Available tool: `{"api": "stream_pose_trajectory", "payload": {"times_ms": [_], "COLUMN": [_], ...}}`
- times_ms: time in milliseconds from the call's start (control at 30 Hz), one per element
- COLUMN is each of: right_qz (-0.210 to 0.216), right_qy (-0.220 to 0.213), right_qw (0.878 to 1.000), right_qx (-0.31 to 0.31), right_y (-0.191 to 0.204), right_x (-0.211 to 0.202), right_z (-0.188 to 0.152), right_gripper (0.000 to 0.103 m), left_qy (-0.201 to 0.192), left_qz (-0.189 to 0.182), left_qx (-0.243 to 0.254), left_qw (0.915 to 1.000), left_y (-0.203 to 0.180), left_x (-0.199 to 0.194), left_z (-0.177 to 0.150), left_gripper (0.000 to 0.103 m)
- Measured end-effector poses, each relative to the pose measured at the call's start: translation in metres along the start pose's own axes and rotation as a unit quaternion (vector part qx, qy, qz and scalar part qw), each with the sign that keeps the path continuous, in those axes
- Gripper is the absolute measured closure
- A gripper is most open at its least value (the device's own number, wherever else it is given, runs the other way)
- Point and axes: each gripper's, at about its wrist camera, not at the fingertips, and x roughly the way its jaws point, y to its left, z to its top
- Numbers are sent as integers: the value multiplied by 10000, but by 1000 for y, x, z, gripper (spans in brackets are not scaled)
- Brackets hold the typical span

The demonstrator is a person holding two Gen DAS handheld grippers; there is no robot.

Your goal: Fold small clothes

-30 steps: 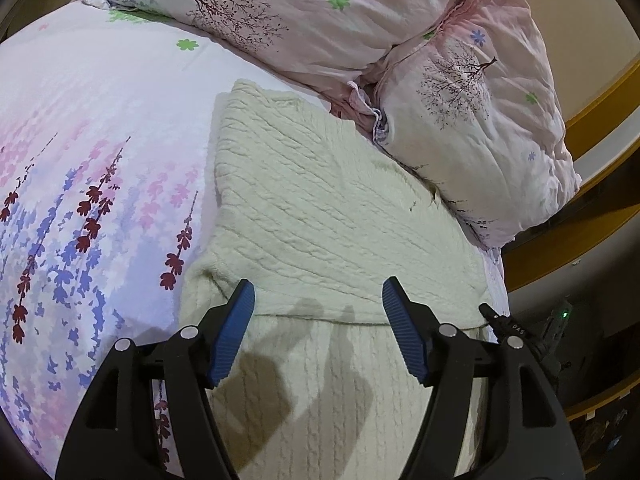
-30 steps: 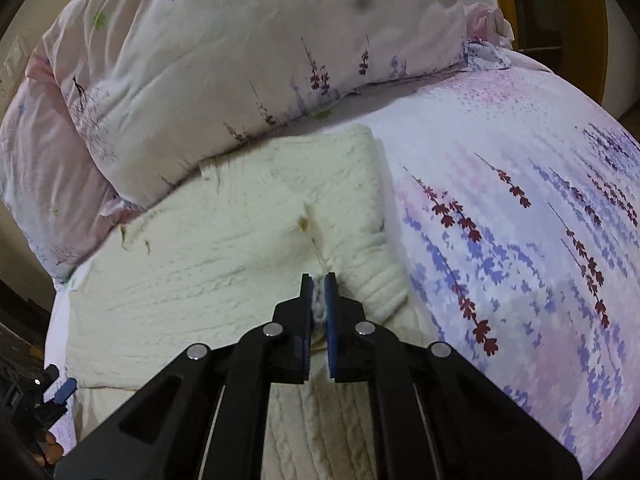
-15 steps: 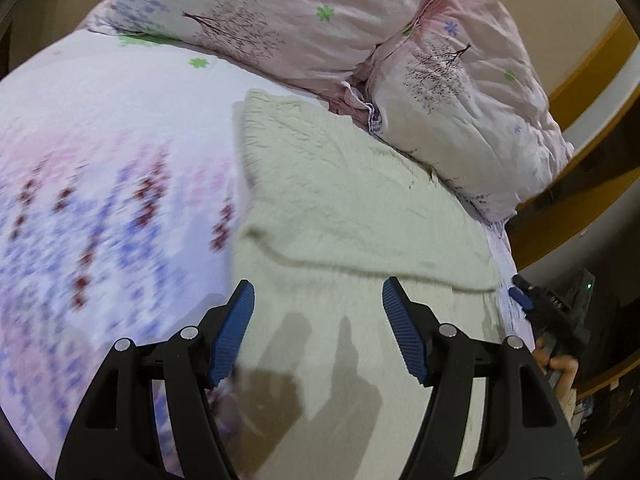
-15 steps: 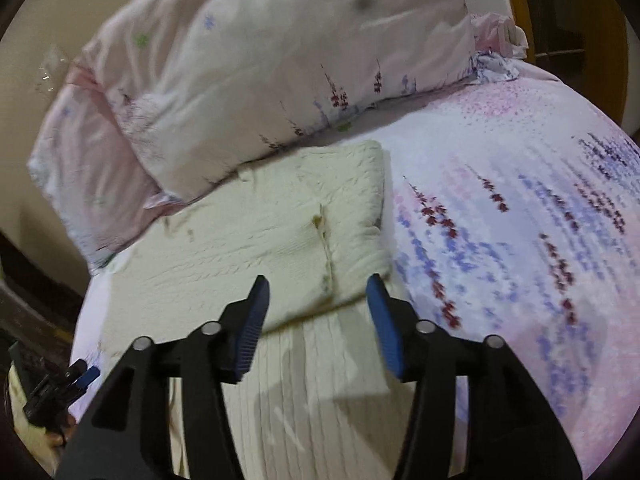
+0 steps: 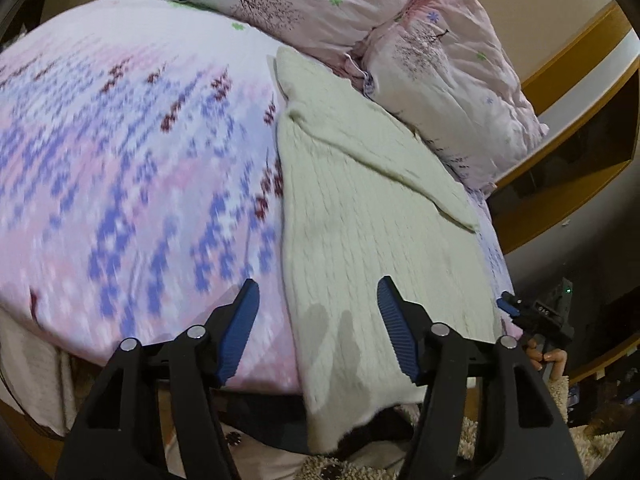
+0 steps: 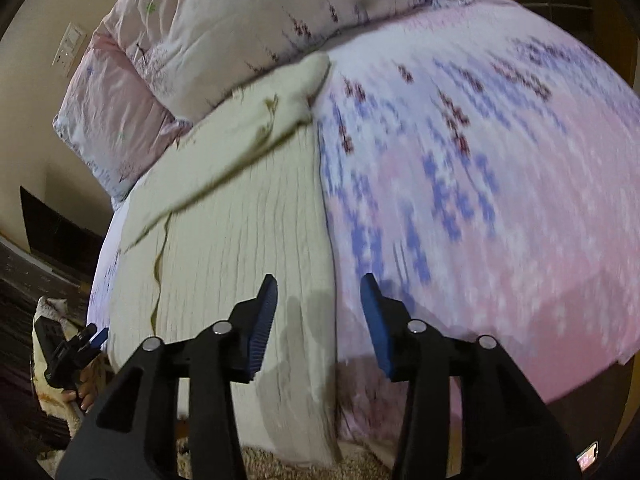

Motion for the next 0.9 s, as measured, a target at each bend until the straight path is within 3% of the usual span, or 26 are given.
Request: {"api": "stream_pose_trajectory", "payload": {"times_ms": [267, 567, 800, 900], "right_qz": [530, 989, 1049, 1039], "right_qy": [189, 500, 537, 465], "right_qw": [9984, 9938, 9930, 9933], "right_qx": [35, 14, -108, -190], "right_y": [-5, -1, 6, 9], "right_x": [-10, -16, -10, -11], "right_z": [-33, -59, -63, -61], "right_gripper": [70, 78, 90, 95], "left_qy": [-71, 215, 440, 493], "left_qz": [-417, -683, -682, -674], "left_qx": [-131, -213, -319, -341], "left_qw": [9990, 9972, 9962, 9959], "left_y": [-5, -11, -14, -14], "left_x": [-14, -3, 9, 11], "left_z": [-35, -63, -67, -69], "left_gripper": [46, 47, 67, 82]}}
